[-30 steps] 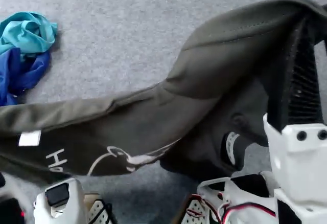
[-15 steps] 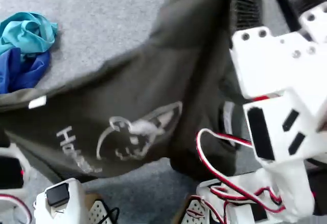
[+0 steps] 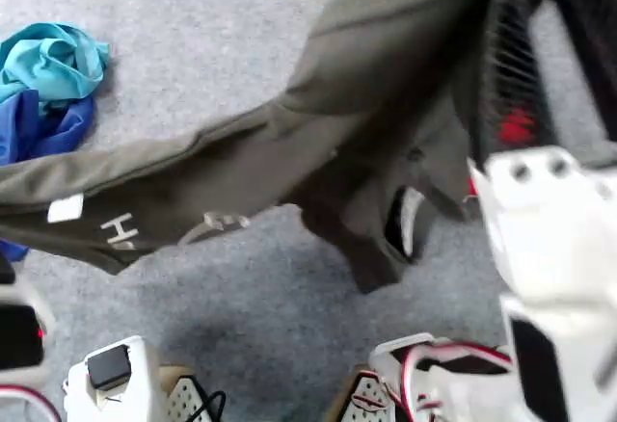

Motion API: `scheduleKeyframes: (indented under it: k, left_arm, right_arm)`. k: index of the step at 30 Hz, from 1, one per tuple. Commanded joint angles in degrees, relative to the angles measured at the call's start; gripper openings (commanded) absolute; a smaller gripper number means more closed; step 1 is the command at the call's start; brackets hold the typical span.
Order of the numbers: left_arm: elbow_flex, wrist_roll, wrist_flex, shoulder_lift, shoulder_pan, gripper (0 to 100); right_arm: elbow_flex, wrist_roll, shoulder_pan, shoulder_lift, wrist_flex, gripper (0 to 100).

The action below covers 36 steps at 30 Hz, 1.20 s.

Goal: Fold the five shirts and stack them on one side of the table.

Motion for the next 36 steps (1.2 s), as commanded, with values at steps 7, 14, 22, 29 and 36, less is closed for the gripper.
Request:
scheduleKeyframes:
  k: [7,14,22,29,36]
  left_arm:
    - [-1.7,-2.2,1.1,0.1,-0.1,3]
    - [-5.8,-4.3,1.1,0.1,-0.6,3]
    - [-11.3,-7.1,1.1,0.1,-0.7,3]
    - [-11.5,-7.1,1.2,0.1,-0.7,3]
    - [-5.6,-6.9,1.3,0.4,-0.3,3]
  right_arm:
    - [-0.2,0.3,-0.3,-0.1,-13.9,1.3]
    - [-0.2,0.3,-0.3,-0.4,-13.2,1.3]
    - [-0.6,1.8,-0.5,-1.2,-8.9,1.4]
    - [-0.3,2.1,-0.5,-3.5,-6.1,1.4]
    - [4.9,1.8,-0.4,-0.9,-0.6,1.4]
